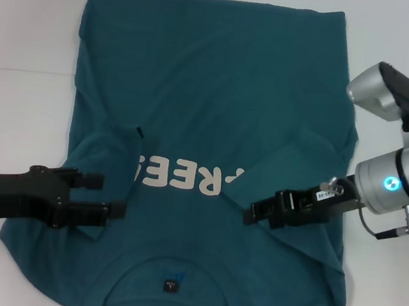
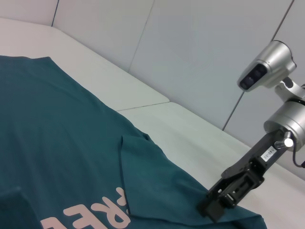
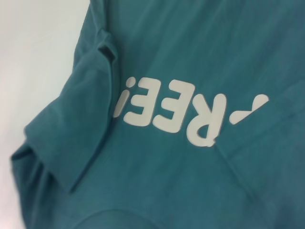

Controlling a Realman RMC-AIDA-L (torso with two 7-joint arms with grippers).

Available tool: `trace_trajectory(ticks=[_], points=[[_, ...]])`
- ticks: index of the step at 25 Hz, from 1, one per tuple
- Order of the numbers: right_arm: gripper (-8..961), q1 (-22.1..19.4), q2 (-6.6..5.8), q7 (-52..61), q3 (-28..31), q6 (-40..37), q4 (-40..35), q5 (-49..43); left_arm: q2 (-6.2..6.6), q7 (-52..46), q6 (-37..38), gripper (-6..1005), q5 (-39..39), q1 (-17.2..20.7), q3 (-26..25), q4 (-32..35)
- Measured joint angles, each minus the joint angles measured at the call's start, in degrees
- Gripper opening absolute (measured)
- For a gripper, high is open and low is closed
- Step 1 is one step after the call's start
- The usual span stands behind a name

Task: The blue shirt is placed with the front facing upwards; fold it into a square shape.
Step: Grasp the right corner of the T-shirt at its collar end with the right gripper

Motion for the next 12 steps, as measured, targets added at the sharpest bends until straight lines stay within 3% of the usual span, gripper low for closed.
trace_trajectory(ticks=[8, 12], points=[[666, -5.25, -2.14, -1.46, 0.36, -6.67, -8.86, 9.15, 0.15, -0.99, 0.82, 841, -0.49, 1.56, -1.35, 1.84], [667, -10.57, -3.57, -5.20, 0.54, -9.78, -12.32, 14.56, -0.83, -1.30, 3.41, 841, -0.55, 4.04, -5.07, 4.78]])
